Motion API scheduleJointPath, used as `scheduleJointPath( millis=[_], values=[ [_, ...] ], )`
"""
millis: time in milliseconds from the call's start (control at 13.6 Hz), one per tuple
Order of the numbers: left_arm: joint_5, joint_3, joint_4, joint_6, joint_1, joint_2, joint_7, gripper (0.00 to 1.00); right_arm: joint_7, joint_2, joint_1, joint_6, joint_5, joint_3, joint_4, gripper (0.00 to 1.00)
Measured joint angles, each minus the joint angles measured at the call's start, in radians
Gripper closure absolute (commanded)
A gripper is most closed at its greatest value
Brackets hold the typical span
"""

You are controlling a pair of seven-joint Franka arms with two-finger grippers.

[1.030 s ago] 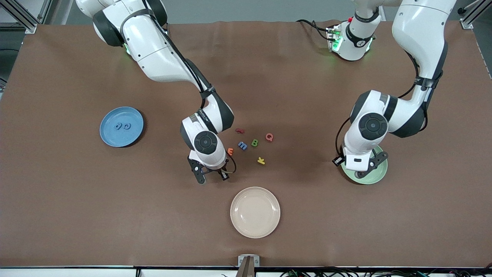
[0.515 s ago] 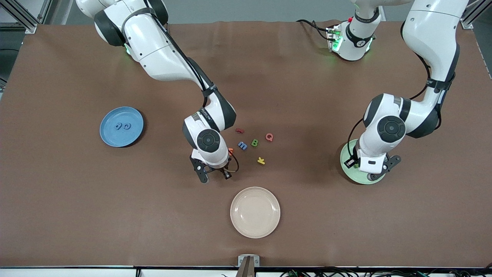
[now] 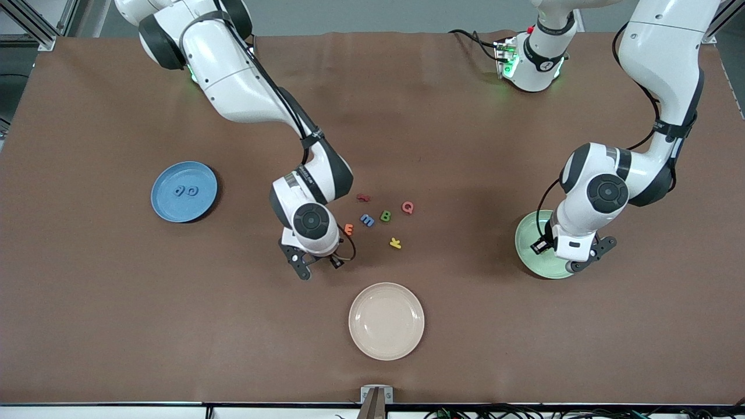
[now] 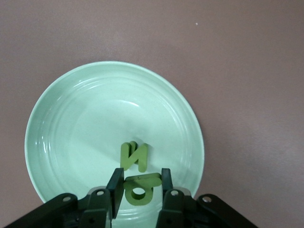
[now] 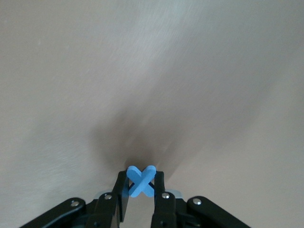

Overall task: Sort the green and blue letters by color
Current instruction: 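Grasp a blue letter with the right gripper and drop it on the blue plate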

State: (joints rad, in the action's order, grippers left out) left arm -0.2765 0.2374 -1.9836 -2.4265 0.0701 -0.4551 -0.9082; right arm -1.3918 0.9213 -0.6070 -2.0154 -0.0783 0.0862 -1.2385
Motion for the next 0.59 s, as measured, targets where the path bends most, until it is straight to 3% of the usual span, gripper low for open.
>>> scheduleJointPath(
  millis=[368, 589],
  values=[
    [0.000, 0.000, -0.037, -0.068, 0.027, -0.007, 0.025, 1.00, 0.295, -0.146, 0.112, 0.304, 0.018, 0.011, -0.033, 0.99],
    [0.000, 0.000, -0.039, -0.084, 0.028, -0.017, 0.025, 1.00, 0.444, -0.308, 0.162, 0.264, 0.049, 0.016, -0.243, 0.98]
  ],
)
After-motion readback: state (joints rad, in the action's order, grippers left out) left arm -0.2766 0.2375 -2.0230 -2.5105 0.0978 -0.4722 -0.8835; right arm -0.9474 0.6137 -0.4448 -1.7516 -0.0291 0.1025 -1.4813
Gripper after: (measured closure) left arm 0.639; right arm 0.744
